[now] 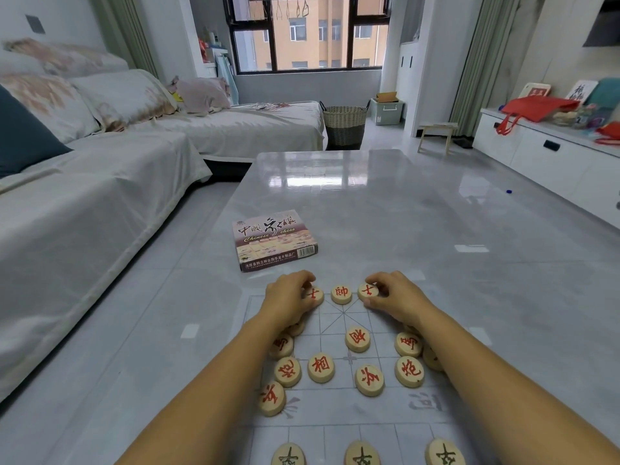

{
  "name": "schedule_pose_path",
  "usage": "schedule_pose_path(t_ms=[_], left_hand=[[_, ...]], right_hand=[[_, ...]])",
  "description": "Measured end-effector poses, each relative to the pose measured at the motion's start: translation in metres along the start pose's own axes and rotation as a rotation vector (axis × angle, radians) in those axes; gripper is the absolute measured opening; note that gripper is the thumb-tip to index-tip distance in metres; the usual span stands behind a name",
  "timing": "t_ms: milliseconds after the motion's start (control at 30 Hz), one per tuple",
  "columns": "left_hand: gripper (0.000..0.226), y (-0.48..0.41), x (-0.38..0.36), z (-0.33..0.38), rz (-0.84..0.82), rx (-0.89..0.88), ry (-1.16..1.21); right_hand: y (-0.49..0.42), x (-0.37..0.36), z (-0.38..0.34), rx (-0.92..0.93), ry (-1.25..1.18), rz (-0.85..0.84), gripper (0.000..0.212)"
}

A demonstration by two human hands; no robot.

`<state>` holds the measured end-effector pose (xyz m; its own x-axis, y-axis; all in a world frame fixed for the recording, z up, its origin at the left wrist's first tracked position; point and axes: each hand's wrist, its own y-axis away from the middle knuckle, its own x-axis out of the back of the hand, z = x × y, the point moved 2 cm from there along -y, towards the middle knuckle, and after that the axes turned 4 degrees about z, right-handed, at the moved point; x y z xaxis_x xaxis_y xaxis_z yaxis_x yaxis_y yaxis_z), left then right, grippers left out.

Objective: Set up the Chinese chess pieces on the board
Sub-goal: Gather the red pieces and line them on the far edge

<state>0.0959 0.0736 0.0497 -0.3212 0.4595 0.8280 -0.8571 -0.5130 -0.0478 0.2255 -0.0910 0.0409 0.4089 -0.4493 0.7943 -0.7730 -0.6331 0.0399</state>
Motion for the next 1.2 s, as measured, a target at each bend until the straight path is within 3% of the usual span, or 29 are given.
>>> schedule_pose_path(t_ms=[1200], left_hand=[[0.046, -0.007, -0.010, -0.013, 0.016, 0.011, 0.207]], right_hand=[[-0.004, -0.003, 0.001, -0.018, 0.012, 0.028, 0.043]])
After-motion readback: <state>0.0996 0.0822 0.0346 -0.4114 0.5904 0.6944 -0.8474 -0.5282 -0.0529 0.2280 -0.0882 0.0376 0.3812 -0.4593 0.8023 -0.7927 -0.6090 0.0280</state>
